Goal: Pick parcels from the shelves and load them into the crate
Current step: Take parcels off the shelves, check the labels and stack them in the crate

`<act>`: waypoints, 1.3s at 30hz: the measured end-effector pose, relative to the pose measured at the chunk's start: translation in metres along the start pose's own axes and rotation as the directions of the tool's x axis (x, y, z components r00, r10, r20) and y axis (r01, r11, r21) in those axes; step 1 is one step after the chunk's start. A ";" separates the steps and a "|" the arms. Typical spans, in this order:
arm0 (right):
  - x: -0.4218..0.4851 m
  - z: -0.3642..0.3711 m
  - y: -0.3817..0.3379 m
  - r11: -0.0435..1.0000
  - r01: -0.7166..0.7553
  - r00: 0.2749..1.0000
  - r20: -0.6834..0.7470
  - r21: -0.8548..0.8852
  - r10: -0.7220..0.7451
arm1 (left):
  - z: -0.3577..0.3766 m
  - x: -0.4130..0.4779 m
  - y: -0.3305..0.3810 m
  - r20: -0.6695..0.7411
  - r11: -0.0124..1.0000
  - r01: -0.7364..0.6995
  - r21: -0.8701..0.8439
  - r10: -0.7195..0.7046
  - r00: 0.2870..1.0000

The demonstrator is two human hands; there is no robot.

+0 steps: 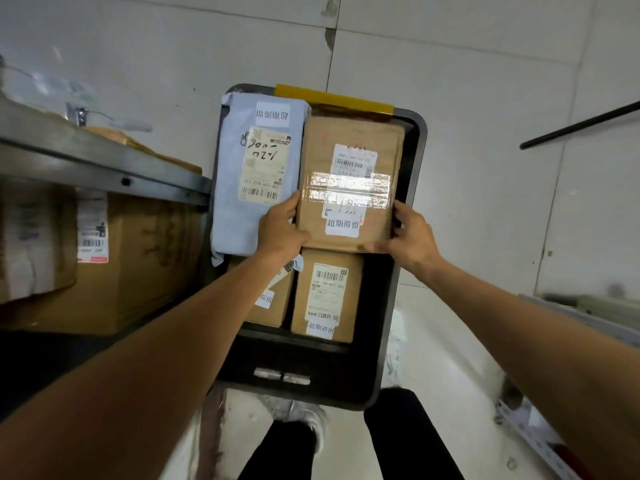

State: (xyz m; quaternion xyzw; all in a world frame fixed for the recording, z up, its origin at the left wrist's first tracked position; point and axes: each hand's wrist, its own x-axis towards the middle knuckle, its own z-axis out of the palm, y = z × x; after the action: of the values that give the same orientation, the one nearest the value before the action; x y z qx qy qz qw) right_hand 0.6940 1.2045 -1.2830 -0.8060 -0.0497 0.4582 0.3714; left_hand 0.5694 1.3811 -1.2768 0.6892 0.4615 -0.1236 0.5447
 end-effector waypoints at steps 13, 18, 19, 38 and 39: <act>-0.144 -0.071 -0.184 0.690 0.244 0.966 0.235 -0.681 -0.110 | -0.095 -0.141 0.171 0.095 0.848 -0.239 0.473 0.220 0.971; -0.258 -0.118 -0.290 0.478 0.334 0.943 0.290 -0.812 -0.166 | -0.143 -0.251 0.268 0.110 0.715 -0.330 0.617 0.337 0.935; -0.281 -0.128 -0.309 0.451 0.338 0.941 0.287 -0.826 -0.179 | -0.151 -0.273 0.285 0.103 0.702 -0.337 0.628 0.354 0.929; -0.735 -0.120 -0.432 -0.278 0.654 0.598 0.706 -0.704 -0.380 | -0.233 -0.798 0.287 -0.499 0.862 0.011 0.507 0.283 0.819; -0.757 -0.110 -0.433 -0.330 0.665 0.556 0.739 -0.670 -0.379 | -0.234 -0.826 0.273 -0.534 0.867 0.048 0.496 0.262 0.804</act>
State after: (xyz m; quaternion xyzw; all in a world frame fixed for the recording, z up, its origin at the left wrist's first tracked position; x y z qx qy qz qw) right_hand 0.4563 1.1369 -0.4398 -0.6375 -0.7464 0.1424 -0.1272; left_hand 0.2530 1.1740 -0.4589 0.8331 0.5188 0.0144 0.1911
